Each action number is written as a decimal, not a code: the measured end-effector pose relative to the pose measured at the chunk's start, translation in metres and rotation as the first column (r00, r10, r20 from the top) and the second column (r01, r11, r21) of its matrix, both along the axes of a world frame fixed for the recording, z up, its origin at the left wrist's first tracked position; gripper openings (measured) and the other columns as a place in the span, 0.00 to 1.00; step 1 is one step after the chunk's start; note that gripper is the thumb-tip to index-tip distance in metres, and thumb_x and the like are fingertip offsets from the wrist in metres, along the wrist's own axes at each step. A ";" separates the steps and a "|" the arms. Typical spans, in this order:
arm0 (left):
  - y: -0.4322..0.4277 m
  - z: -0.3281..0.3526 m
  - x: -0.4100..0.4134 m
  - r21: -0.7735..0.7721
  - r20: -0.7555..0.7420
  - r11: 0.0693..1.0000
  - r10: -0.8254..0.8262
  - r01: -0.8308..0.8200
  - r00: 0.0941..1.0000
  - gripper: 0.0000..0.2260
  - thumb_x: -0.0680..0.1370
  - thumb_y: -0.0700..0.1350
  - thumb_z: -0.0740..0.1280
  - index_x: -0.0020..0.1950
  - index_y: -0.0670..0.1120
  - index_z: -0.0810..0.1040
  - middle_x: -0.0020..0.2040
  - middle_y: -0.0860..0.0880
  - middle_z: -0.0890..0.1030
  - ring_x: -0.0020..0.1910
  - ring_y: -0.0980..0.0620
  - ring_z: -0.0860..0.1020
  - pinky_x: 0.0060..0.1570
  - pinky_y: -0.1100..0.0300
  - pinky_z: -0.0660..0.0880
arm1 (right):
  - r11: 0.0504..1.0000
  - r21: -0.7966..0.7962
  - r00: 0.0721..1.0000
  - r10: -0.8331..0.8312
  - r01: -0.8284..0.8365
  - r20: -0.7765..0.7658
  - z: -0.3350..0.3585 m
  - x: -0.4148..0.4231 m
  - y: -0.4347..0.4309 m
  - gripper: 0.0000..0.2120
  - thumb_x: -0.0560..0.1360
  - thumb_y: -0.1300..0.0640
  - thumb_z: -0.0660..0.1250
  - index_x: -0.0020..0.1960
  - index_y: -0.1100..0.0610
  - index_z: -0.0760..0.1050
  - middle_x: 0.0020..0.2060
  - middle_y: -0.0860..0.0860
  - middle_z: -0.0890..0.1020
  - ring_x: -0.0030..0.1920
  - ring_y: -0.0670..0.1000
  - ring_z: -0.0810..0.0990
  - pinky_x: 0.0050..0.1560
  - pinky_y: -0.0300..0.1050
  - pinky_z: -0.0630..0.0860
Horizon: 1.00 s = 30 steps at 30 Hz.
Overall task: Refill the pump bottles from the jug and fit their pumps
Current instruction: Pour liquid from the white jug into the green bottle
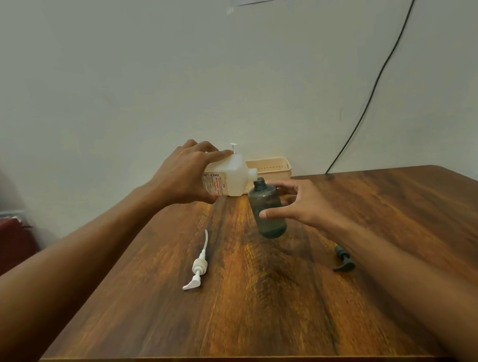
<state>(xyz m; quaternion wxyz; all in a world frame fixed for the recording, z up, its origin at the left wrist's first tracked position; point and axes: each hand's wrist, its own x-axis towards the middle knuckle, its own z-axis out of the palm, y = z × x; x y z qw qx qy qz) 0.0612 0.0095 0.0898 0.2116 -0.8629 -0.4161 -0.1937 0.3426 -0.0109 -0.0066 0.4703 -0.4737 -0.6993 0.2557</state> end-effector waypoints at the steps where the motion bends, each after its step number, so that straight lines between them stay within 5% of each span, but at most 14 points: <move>1: 0.000 0.000 0.000 0.004 -0.006 1.000 0.001 -0.001 1.000 0.44 0.68 0.61 0.78 0.81 0.55 0.64 0.70 0.50 0.75 0.65 0.48 0.70 0.62 0.53 0.71 | 1.000 0.000 1.000 -0.003 0.003 0.000 0.000 0.000 0.000 0.35 0.66 0.50 0.86 0.70 0.48 0.78 0.52 0.33 0.79 0.53 0.36 0.78 0.48 0.33 0.78; 12: 0.002 -0.001 -0.002 0.031 -0.032 1.000 0.009 -0.008 0.999 0.44 0.68 0.62 0.78 0.81 0.56 0.64 0.69 0.50 0.75 0.65 0.48 0.70 0.61 0.53 0.71 | 1.000 0.002 1.000 0.000 0.000 -0.001 -0.003 -0.003 -0.001 0.35 0.65 0.51 0.86 0.69 0.48 0.79 0.52 0.33 0.80 0.51 0.37 0.80 0.41 0.29 0.78; 30: 0.000 0.000 -0.002 0.018 -0.033 1.000 -0.003 0.004 0.999 0.44 0.68 0.62 0.78 0.81 0.56 0.64 0.69 0.49 0.75 0.64 0.47 0.70 0.62 0.52 0.72 | 1.000 -0.017 1.000 0.014 -0.015 -0.026 -0.004 -0.002 -0.001 0.35 0.65 0.51 0.86 0.69 0.49 0.79 0.55 0.39 0.82 0.53 0.38 0.80 0.49 0.34 0.79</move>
